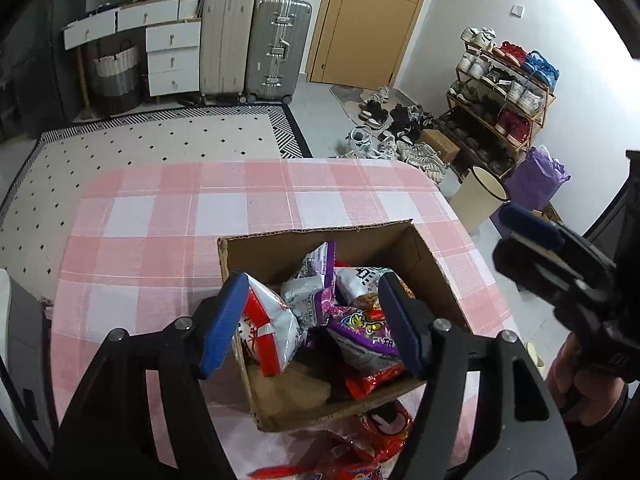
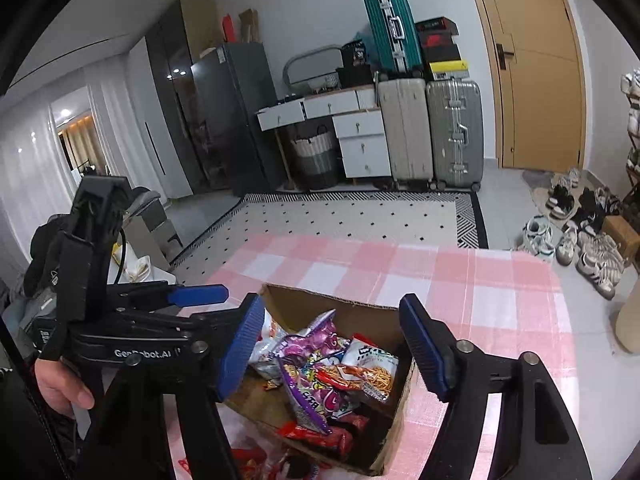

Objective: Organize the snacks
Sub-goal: 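Open both grippers over the box to drop both bags inside, then move both grippers back toward the last snacks beside the box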

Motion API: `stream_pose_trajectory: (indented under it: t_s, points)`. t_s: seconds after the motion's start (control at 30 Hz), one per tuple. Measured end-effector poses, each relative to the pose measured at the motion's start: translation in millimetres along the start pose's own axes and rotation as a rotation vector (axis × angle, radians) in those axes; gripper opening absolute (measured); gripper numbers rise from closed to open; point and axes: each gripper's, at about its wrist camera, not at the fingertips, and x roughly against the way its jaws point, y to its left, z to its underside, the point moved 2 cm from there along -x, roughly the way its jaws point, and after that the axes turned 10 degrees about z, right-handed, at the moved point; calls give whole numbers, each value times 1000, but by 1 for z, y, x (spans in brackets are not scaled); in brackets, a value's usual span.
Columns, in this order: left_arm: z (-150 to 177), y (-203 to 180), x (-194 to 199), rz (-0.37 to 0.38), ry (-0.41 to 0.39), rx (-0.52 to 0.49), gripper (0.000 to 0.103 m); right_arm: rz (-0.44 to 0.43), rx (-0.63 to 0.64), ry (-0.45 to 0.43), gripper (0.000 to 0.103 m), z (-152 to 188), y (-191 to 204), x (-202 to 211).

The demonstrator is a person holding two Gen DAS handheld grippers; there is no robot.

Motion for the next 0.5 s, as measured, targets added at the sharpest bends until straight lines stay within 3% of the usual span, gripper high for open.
stream_pose_trajectory:
  t_s: [0.13, 0.23, 0.33, 0.5]
  points:
    - [8, -14, 19, -11, -15, -4, 66, -6, 10, -23, 73, 0, 8, 20]
    - [11, -18, 32, -28, -30, -7, 71, -4, 19, -31, 85, 0, 15, 34]
    - [15, -21, 46, -53, -51, -13, 80, -5, 27, -40, 86, 0, 22, 46]
    - [30, -26, 70, -86, -81, -28, 81, -5, 15, -57, 93, 5, 28, 64]
